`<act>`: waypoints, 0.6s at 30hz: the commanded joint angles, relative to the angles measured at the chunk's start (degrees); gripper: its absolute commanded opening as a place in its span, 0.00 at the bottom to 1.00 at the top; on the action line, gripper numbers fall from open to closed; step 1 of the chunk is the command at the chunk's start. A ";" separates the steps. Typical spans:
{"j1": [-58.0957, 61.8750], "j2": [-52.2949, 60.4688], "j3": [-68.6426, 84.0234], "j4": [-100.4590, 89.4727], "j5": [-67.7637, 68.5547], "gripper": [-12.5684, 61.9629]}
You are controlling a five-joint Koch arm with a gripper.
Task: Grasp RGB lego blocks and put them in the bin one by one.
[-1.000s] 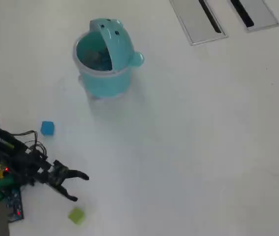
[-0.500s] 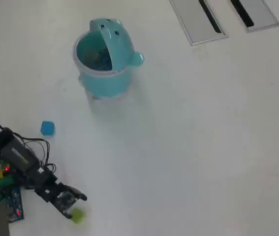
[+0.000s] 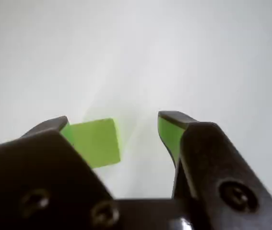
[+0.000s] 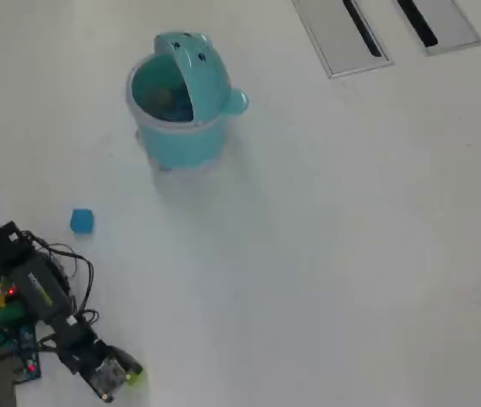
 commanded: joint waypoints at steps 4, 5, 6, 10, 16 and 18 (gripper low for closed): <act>0.09 0.00 -2.64 -1.23 -4.66 0.61; -0.18 -0.09 -2.72 -1.23 -4.66 0.62; -0.62 -0.09 -2.81 -1.14 -4.66 0.62; -2.37 0.88 -1.41 -0.09 -4.92 0.62; -2.72 0.97 -0.62 1.41 -7.21 0.62; -2.72 0.53 -0.62 1.85 -7.29 0.62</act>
